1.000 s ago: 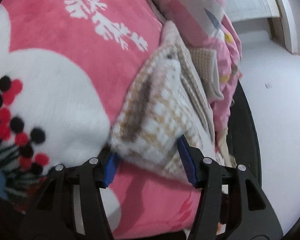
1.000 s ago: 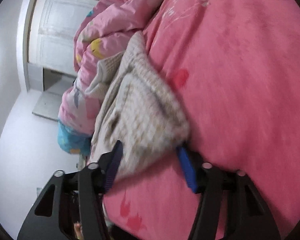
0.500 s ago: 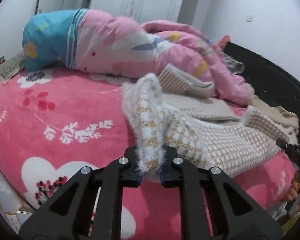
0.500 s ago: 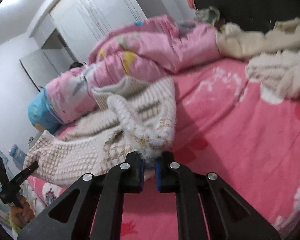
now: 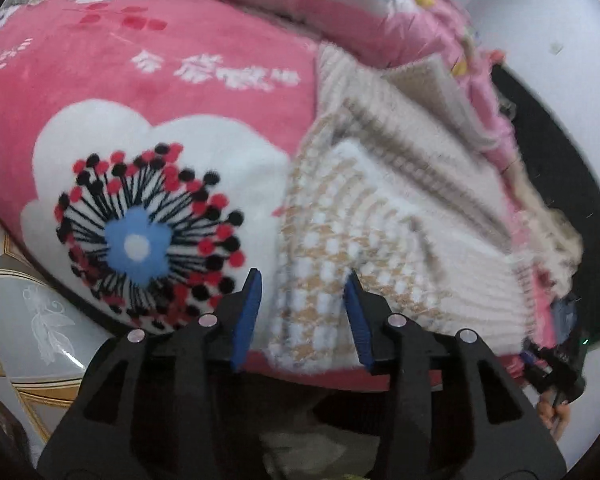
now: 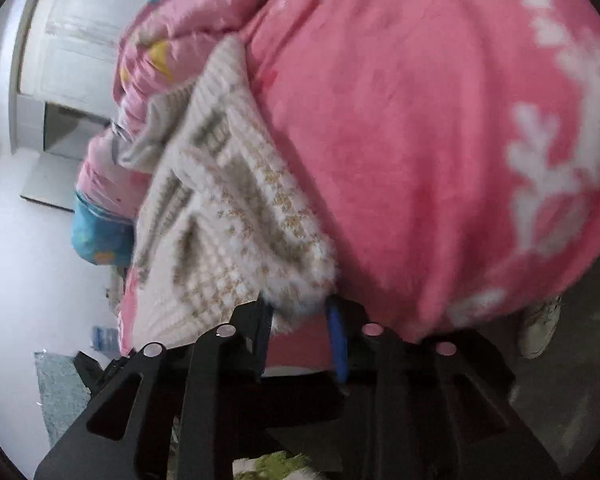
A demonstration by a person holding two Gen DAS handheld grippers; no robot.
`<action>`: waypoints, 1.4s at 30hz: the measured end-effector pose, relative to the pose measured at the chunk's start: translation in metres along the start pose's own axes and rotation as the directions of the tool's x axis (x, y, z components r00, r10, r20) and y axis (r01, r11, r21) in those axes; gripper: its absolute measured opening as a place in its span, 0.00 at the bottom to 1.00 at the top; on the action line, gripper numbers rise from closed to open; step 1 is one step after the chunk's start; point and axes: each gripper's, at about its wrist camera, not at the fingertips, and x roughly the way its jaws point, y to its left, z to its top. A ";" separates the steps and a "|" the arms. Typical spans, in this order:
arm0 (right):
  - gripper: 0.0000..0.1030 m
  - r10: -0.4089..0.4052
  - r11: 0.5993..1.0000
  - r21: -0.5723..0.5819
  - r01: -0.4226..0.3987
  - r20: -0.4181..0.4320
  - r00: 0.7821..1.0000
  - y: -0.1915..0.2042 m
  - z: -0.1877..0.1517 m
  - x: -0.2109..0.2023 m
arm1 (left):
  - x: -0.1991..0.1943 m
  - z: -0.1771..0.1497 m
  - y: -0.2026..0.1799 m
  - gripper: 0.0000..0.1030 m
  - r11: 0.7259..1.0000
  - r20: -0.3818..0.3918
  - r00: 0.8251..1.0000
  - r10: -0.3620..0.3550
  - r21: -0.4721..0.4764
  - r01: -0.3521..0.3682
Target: Fold large clothes
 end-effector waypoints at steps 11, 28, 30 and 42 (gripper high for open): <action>0.59 -0.106 0.974 -0.194 0.114 0.051 0.993 0.087 -0.022 -0.035 | -0.029 -0.016 -0.054 0.60 0.939 0.110 0.985 0.133 0.305 -0.160; 0.65 -0.139 0.838 -0.525 0.150 0.061 0.988 0.161 -0.061 0.044 | -0.007 -0.040 -0.096 0.61 0.914 0.138 0.983 0.124 0.370 -0.167; 0.65 -0.145 0.813 -0.560 0.161 0.073 0.987 0.171 -0.062 0.046 | 0.001 -0.042 -0.096 0.61 0.910 0.107 0.987 0.119 0.387 -0.152; 0.65 -0.160 0.749 -0.648 0.140 0.029 0.987 0.213 -0.038 0.088 | 0.021 -0.023 -0.108 0.61 0.884 0.091 0.992 0.082 0.454 -0.115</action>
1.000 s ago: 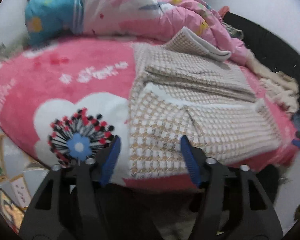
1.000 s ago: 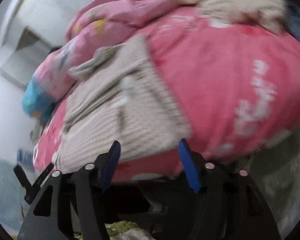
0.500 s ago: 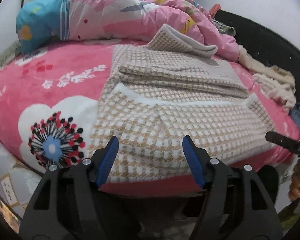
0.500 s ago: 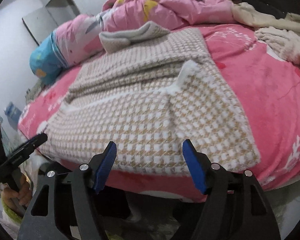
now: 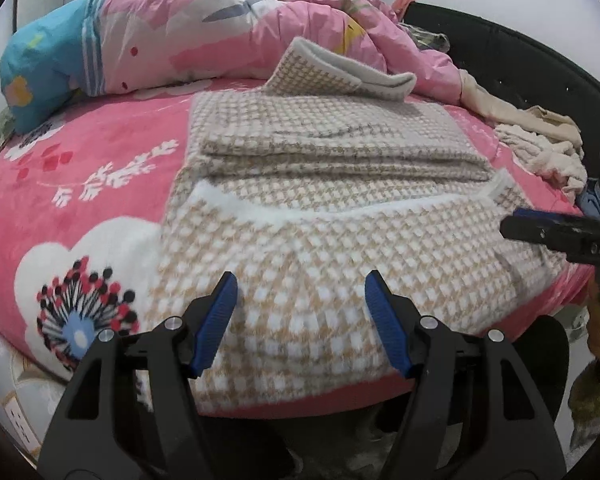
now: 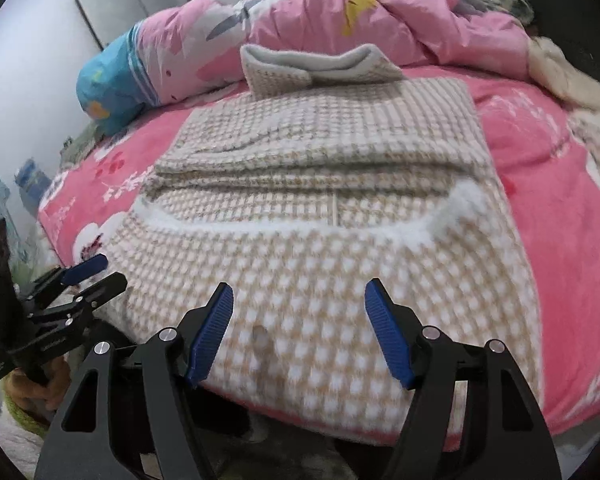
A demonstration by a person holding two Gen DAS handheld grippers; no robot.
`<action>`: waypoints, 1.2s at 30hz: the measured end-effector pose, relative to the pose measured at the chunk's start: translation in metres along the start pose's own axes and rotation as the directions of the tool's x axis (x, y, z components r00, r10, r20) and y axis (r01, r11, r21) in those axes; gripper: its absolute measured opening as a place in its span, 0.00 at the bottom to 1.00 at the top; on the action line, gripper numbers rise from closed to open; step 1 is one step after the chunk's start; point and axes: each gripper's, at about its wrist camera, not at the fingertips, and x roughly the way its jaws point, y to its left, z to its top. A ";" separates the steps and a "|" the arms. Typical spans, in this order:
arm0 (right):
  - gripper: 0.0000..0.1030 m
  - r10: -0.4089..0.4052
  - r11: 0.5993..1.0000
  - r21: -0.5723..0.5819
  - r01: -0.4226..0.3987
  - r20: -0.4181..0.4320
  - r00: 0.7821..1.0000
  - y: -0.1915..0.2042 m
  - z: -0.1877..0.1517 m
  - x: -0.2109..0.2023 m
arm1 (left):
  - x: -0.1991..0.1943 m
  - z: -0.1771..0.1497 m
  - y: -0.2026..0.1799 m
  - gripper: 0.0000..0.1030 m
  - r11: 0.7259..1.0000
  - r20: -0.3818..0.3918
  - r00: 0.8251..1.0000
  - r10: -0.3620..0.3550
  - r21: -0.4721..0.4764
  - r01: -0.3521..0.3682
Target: Fold large clothes
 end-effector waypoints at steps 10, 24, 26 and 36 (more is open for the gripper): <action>0.55 0.074 0.996 -0.044 -0.077 -0.076 0.994 0.009 0.038 0.047 | 0.025 0.020 0.027 0.61 0.988 -0.087 0.986 -0.142 -0.079 0.135; 0.24 0.115 0.983 -0.120 -0.141 -0.202 0.973 0.019 0.007 0.034 | 0.035 0.005 0.025 0.62 0.988 -0.131 0.979 -0.154 -0.021 0.152; 0.26 0.111 0.987 -0.099 -0.126 -0.145 0.983 0.007 0.017 0.017 | 0.024 0.011 0.030 0.62 0.989 -0.085 0.986 -0.146 -0.017 0.145; 0.47 -0.092 0.991 0.099 0.089 0.030 0.995 -0.095 0.023 -0.012 | 0.019 0.037 0.089 0.61 0.992 -0.002 0.997 0.074 -0.105 -0.074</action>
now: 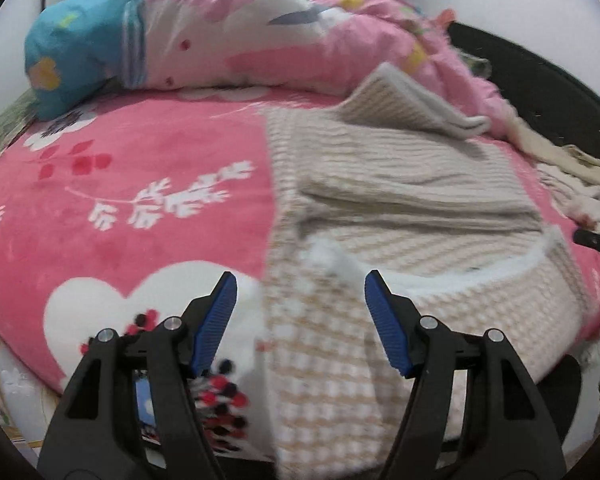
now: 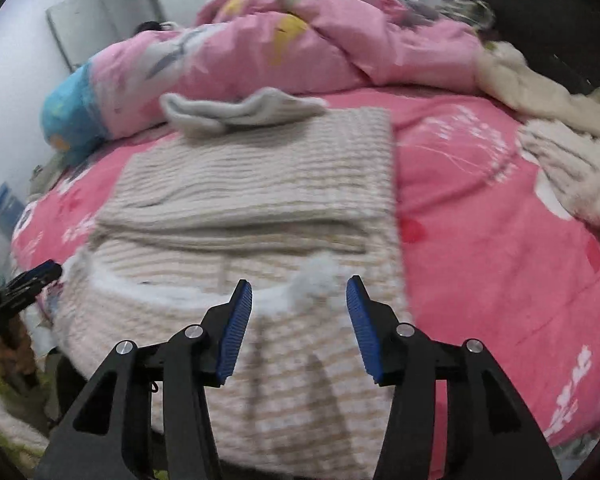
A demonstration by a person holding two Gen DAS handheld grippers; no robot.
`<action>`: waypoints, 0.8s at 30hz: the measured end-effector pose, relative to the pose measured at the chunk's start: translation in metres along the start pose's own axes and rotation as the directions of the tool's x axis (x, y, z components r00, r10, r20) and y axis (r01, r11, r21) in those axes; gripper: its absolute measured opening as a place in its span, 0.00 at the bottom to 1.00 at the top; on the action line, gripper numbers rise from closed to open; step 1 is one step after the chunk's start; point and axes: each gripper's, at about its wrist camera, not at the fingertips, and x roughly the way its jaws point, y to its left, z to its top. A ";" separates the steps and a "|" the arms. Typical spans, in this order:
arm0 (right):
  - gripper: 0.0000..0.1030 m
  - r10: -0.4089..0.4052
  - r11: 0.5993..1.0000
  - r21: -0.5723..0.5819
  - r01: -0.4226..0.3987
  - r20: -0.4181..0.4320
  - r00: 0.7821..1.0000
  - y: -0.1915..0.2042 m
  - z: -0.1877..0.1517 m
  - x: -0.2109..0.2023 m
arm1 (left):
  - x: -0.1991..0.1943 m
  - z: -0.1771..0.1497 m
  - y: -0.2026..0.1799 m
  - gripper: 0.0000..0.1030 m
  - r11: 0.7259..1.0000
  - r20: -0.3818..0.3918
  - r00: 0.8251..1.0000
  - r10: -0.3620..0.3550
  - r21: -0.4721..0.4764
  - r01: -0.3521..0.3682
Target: Fold large clothes
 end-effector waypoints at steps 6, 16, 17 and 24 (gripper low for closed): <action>0.47 -0.003 0.999 -0.034 0.002 -0.038 0.999 -0.011 0.003 0.028 | 0.021 0.005 -0.003 0.57 1.000 -0.031 0.999 0.012 0.009 -0.012; 0.16 -0.095 0.987 -0.133 0.090 -0.028 0.995 0.010 -0.007 0.029 | 0.038 -0.003 -0.013 0.37 0.997 -0.062 0.997 0.040 0.068 -0.035; 0.15 -0.111 0.985 -0.139 0.107 -0.021 0.994 0.012 -0.008 0.028 | 0.038 -0.003 -0.014 0.37 0.997 -0.062 0.997 0.043 0.070 -0.039; 0.16 -0.092 0.991 -0.097 0.092 0.002 0.996 0.006 -0.009 0.020 | 0.010 0.002 -0.021 0.37 0.997 0.011 0.999 -0.035 0.064 0.034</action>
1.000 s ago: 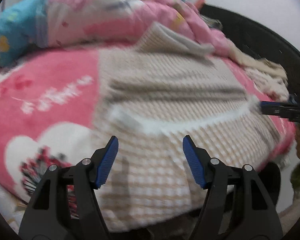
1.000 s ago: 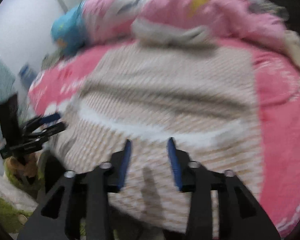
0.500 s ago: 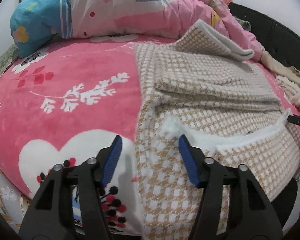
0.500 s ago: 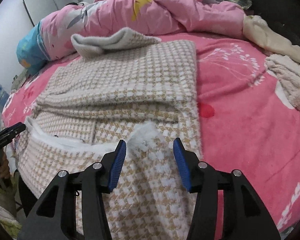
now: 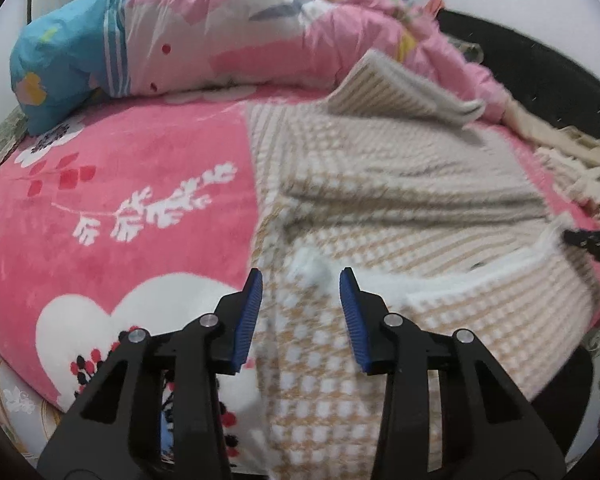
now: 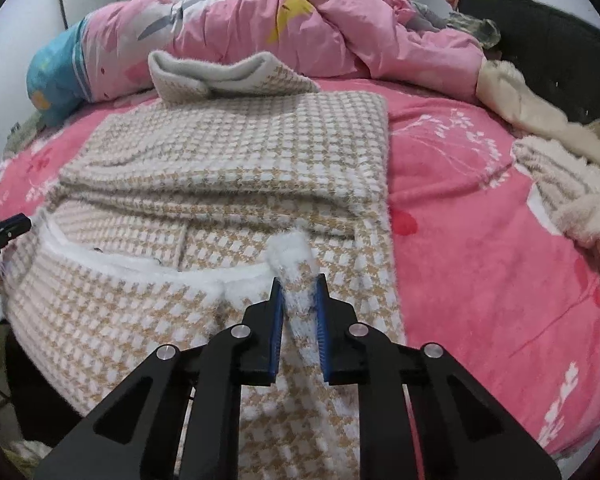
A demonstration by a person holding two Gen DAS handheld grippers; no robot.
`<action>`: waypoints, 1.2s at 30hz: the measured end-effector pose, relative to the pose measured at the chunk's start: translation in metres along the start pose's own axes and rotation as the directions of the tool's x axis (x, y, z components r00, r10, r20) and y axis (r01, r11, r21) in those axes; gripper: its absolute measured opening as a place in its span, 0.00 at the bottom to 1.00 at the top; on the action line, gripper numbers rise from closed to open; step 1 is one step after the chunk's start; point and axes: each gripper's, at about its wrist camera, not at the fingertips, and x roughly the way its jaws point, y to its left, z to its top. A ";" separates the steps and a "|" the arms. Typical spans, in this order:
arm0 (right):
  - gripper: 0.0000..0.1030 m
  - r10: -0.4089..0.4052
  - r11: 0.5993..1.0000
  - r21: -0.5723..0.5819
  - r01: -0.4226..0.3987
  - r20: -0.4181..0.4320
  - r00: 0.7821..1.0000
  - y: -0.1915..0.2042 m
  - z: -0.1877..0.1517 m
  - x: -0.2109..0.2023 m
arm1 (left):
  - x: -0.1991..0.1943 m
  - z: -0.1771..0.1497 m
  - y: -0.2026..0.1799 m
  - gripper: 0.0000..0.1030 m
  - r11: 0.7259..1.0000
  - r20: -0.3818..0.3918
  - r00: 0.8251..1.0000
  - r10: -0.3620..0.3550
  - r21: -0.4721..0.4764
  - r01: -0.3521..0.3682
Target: Fold large clothes
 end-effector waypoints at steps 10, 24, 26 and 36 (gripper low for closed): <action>0.16 0.096 0.991 0.099 -0.091 -0.052 0.994 -0.021 -0.002 0.029 | 0.041 0.004 0.012 0.18 0.997 -0.108 0.993 -0.043 -0.073 0.035; 0.08 0.012 0.994 0.101 -0.031 0.178 0.984 -0.025 0.050 -0.024 | -0.002 0.050 0.013 0.08 0.996 0.167 0.984 -0.064 -0.057 0.074; 0.08 -0.011 0.995 0.099 -0.003 0.140 0.990 -0.027 0.048 0.002 | 0.017 0.053 0.014 0.08 0.995 0.138 0.988 -0.065 -0.060 0.074; 0.34 0.060 0.971 0.230 -0.064 0.025 0.998 -0.054 0.038 0.034 | 0.066 0.042 0.028 0.23 0.996 0.029 0.999 -0.044 -0.072 0.046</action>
